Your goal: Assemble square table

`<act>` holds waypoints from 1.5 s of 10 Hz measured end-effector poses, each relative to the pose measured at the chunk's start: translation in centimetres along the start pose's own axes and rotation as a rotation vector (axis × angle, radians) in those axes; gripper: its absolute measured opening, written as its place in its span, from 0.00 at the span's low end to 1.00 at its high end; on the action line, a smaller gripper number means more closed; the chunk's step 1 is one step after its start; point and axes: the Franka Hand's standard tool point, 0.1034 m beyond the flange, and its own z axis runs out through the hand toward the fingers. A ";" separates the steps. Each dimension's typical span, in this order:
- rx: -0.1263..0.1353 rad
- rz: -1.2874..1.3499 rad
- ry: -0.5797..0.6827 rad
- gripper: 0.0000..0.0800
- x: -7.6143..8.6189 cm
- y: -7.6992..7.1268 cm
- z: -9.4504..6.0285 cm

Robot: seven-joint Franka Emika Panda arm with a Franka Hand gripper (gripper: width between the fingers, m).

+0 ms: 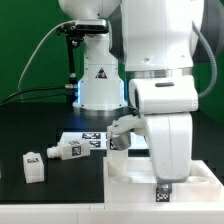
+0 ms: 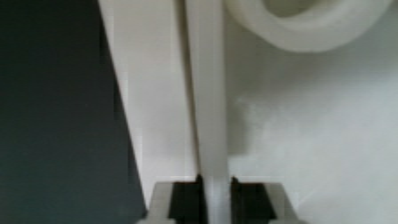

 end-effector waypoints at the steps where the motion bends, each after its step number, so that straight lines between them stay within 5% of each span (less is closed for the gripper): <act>1: 0.001 -0.002 -0.008 0.07 0.1 0.0 0.1; 4: 0.004 -0.017 -0.023 0.07 0.0 0.1 0.9; 5: 0.004 -0.015 -0.024 0.17 -0.1 0.1 0.9; 6: 0.004 -0.014 -0.024 0.17 -0.2 0.1 0.9; 7: 0.004 -0.013 -0.024 0.36 -0.2 0.1 0.9; 8: -0.003 0.025 -0.024 0.36 -0.3 0.4 0.5; 10: -0.045 0.081 -0.034 0.76 -1.6 1.6 -2.7; 12: -0.091 0.287 -0.019 0.79 -1.9 2.1 -3.3; 15: -0.074 0.377 -0.025 0.81 -2.5 1.9 -3.3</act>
Offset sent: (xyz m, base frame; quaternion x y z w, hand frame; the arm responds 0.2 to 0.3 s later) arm 0.0156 0.0158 0.0006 -0.0170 0.0089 -0.0244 0.9995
